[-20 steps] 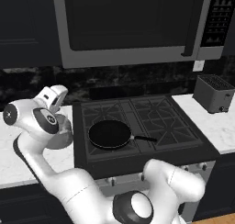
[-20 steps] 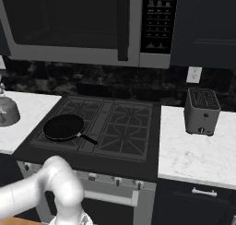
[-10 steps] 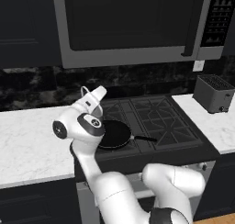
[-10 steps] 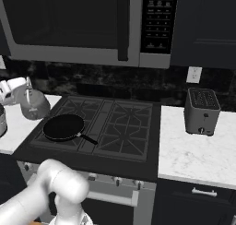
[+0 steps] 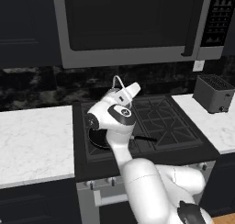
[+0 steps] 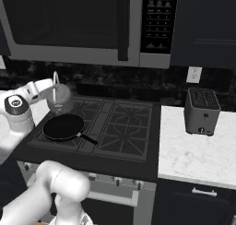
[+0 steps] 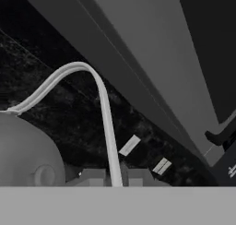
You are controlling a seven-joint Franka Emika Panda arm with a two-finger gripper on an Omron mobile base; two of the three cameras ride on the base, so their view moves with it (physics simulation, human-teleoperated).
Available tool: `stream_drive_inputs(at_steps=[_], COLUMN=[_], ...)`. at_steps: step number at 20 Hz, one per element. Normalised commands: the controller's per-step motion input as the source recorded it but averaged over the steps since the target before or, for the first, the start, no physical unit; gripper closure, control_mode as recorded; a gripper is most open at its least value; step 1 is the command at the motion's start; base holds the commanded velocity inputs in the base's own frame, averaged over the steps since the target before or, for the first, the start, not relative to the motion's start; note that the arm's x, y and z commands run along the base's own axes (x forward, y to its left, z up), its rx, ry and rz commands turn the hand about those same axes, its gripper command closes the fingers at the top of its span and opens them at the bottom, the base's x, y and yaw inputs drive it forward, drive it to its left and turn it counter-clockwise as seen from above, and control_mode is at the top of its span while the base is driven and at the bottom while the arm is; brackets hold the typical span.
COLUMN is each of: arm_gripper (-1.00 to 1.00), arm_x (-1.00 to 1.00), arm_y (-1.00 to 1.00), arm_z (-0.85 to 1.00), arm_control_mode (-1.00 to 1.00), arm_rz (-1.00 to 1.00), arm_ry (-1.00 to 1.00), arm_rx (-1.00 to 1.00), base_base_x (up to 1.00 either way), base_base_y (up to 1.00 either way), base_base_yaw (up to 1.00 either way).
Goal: Pick the kettle from the counter and place it on a stove burner. Then turn the burner on.
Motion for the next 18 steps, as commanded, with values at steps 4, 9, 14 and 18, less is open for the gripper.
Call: stream_drive_inputs(at_steps=[4, 9, 14, 18], arm_gripper=[1.0, 1.0, 1.0, 1.0], arm_x=[0.04, 0.02, 0.0, 0.0], arm_y=[-1.0, -1.0, -1.0, -1.0], arm_z=[0.12, 0.0, -0.02, -0.04], arm_control_mode=[-1.0, -1.0, -1.0, -1.0], arm_rz=[-0.16, -0.17, -0.15, -0.16], arm_ry=[0.0, 0.05, 0.04, 0.07], arm_rx=[0.1, 0.03, 0.0, 0.0], base_base_x=[0.0, 0.0, 0.0, 0.0], base_base_y=[0.0, 0.0, 0.0, 0.0], base_base_yaw=[0.0, 0.0, 0.0, 0.0])
